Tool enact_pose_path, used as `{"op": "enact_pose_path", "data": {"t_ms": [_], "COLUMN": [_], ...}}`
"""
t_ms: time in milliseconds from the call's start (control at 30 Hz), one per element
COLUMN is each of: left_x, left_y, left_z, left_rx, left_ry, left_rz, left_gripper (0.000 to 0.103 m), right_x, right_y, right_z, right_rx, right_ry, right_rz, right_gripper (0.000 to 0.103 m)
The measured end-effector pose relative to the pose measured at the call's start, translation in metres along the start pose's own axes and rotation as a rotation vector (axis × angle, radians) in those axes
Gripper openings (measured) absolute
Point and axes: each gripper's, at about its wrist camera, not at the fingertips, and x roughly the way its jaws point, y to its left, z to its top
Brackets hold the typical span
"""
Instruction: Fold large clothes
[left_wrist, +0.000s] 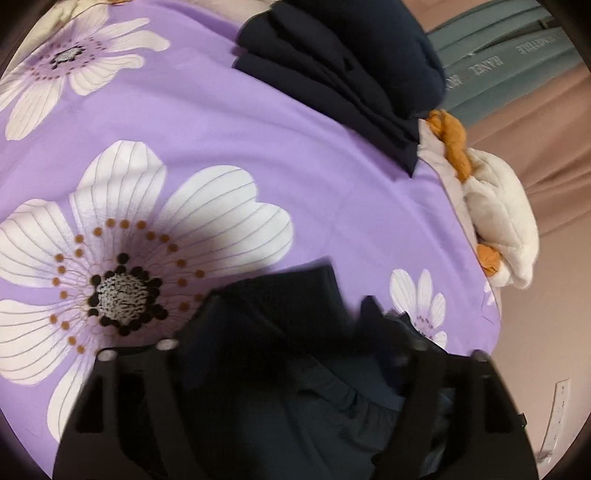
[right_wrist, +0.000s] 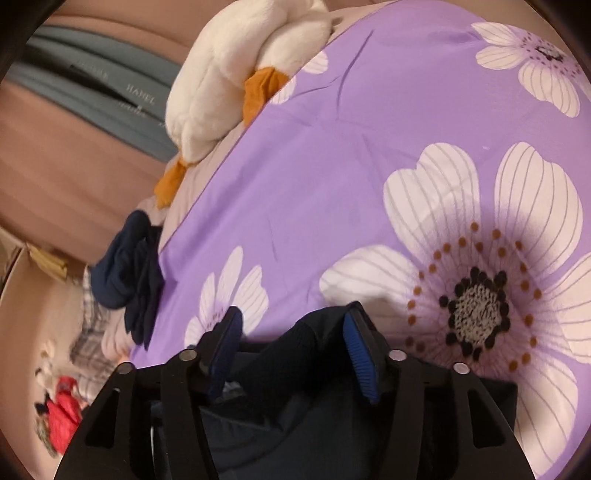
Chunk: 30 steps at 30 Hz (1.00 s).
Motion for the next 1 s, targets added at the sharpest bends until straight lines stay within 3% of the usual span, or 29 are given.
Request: {"op": "enact_pose_path", "data": {"t_ms": [67, 233, 300, 367, 467, 600, 700, 800, 1000], "left_x": [-0.004, -0.025, -0.038, -0.051, -0.063, -0.044, -0.018, 0.011, 0.043], "left_y": [0.003, 0.01, 0.009, 0.004, -0.012, -0.029, -0.031, -0.033, -0.055], "left_z": [0.002, -0.004, -0.01, -0.018, -0.036, -0.065, -0.085, -0.095, -0.093], "left_rx": [-0.001, 0.068, 0.112, 0.173, 0.303, 0.454, 0.528, 0.59, 0.706], "left_ry": [-0.025, -0.07, -0.094, -0.116, -0.163, -0.067, 0.013, 0.056, 0.005], "left_rz": [0.002, 0.024, 0.036, 0.035, 0.04, 0.039, 0.08, 0.166, 0.259], "left_gripper": [0.078, 0.078, 0.078, 0.077, 0.077, 0.076, 0.076, 0.076, 0.077], "right_x": [-0.003, -0.029, -0.041, -0.049, -0.046, -0.027, -0.002, 0.022, 0.056], "right_y": [-0.003, -0.005, 0.006, 0.027, 0.063, 0.097, 0.104, 0.107, 0.101], "right_z": [0.004, 0.011, 0.006, -0.007, -0.043, -0.098, -0.114, -0.124, -0.124], "right_rx": [0.022, 0.017, -0.061, -0.223, -0.476, -0.689, -0.713, -0.764, -0.797], "right_ry": [0.002, -0.089, -0.139, -0.147, -0.085, 0.029, 0.12, 0.161, 0.181], "right_rz": [0.018, 0.027, -0.031, -0.097, -0.138, -0.149, -0.165, -0.271, -0.415], "right_gripper": [0.074, 0.074, 0.074, 0.074, 0.074, 0.074, 0.073, 0.072, 0.071]}}
